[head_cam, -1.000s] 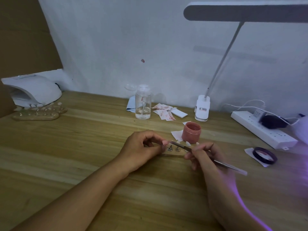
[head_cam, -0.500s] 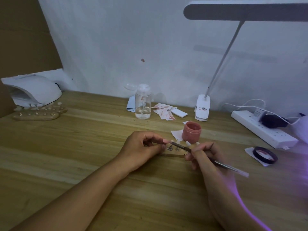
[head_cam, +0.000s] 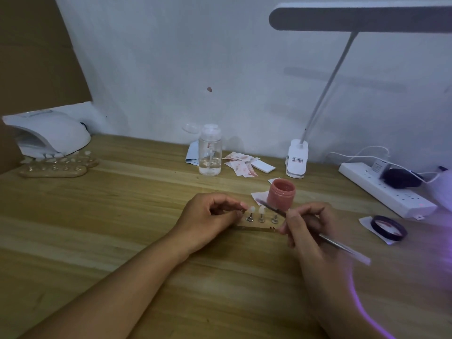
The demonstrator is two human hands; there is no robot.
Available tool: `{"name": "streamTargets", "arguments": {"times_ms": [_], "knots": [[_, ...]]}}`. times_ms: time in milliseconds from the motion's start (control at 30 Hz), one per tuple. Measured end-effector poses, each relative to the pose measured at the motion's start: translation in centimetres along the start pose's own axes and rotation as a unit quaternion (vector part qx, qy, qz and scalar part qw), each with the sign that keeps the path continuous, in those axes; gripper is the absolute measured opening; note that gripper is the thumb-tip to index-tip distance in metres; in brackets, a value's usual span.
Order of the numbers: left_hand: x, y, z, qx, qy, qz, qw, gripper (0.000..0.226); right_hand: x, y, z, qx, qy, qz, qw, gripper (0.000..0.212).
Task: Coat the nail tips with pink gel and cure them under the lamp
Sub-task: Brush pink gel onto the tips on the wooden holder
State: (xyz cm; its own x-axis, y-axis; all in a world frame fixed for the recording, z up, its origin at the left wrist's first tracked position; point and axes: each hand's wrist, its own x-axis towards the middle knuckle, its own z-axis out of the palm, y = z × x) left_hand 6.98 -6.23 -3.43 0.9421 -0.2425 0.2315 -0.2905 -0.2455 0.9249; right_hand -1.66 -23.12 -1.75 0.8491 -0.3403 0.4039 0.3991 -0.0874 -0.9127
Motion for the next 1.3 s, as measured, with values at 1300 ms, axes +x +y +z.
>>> {"name": "streamTargets", "arguments": {"times_ms": [1300], "knots": [[0.0, 0.1, 0.0, -0.028, -0.025, 0.009, 0.999, 0.019, 0.6, 0.6, -1.0, 0.007, -0.113, 0.112, 0.987, 0.014]]}}
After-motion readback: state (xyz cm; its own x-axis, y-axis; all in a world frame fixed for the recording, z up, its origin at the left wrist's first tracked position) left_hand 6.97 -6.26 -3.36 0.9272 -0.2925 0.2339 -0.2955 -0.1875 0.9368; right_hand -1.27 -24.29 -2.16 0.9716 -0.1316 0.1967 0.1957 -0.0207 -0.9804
